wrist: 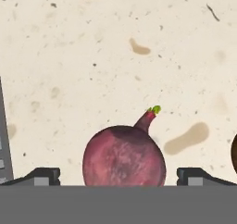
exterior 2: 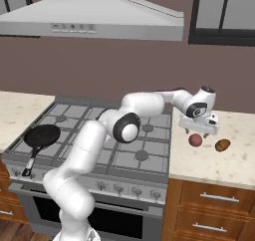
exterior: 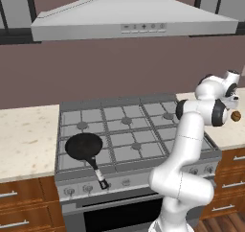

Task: Put the onion and potato in the pan. Then turn on the front left burner and set the heat to medium.

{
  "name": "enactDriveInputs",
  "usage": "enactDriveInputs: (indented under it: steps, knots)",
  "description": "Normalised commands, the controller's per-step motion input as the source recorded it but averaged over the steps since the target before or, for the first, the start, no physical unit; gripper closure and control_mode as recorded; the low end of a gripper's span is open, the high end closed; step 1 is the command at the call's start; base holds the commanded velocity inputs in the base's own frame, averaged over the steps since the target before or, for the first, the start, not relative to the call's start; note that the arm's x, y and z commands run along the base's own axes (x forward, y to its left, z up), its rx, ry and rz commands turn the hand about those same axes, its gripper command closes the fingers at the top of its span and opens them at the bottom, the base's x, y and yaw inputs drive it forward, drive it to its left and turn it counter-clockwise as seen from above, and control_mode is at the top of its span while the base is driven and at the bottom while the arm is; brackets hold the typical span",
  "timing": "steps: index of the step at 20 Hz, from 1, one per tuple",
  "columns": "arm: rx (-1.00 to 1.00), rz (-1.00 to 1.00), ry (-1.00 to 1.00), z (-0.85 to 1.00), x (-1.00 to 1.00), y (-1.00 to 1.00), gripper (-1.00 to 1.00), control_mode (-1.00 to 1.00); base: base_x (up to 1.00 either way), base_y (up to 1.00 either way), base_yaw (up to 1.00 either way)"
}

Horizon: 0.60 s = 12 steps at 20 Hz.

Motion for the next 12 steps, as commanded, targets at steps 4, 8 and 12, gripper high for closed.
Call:
enactDriveInputs:
  steps: [4, 8, 12]
  knots:
    - [0.00, 0.00, 0.00, -0.21, -0.01, 0.00, -1.00, -1.00, 0.00, 0.00, 0.00]
    - [0.00, 0.00, 0.00, -0.17, 0.00, 0.00, -1.00, -1.00, 0.00, 0.00, 0.00]
    - [0.00, 0.00, 0.00, -0.13, -0.02, 0.00, -1.00, -1.00, 0.00, 0.00, 0.00]
